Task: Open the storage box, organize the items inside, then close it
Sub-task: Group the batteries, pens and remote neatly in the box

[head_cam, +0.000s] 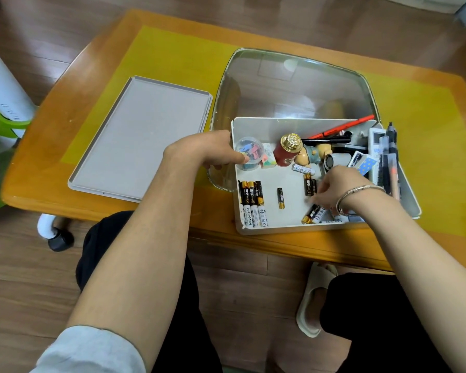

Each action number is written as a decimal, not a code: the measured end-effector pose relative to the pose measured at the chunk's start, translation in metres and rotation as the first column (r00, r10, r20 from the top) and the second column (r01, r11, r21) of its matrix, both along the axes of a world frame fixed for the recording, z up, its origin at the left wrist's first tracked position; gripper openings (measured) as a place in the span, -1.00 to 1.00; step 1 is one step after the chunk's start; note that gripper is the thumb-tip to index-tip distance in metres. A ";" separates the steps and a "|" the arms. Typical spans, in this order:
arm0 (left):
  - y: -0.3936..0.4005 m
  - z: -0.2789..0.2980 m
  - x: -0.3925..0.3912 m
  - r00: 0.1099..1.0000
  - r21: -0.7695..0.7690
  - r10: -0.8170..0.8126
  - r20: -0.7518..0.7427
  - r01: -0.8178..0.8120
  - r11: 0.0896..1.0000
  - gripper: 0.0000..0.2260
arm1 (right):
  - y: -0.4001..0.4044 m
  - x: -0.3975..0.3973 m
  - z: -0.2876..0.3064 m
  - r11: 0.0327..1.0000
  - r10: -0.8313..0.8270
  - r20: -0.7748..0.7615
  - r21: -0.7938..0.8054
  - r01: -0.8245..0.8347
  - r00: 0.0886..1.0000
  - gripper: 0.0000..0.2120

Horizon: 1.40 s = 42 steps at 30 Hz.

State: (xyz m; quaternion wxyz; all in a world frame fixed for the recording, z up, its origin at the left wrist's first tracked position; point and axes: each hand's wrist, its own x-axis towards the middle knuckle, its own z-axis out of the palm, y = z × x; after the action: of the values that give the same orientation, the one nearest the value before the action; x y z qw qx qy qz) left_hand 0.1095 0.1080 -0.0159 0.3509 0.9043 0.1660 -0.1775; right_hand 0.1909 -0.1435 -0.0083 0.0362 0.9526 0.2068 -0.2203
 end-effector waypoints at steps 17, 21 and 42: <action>0.001 -0.002 0.002 1.000 -0.010 0.004 -0.001 -0.004 1.000 -0.49 | 0.028 -0.021 -0.018 0.961 0.036 -0.132 0.278 0.002 0.991 -0.77; 0.001 -0.003 0.001 1.000 -0.009 0.003 -0.011 -0.003 1.000 -0.50 | 0.038 -0.032 -0.008 0.907 0.128 -0.297 0.420 0.009 0.946 -0.86; 0.000 -0.001 0.001 1.000 -0.013 -0.003 -0.012 0.003 1.000 -0.52 | 0.048 -0.030 -0.028 0.882 0.026 -0.365 0.447 0.151 0.931 -0.45</action>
State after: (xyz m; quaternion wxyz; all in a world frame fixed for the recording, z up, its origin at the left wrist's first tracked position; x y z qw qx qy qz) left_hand 0.1102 0.1085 -0.0164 0.3555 0.9012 0.1656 -0.1843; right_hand 0.1612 -0.0950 -0.0363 -0.2403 0.8824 0.2255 -0.3359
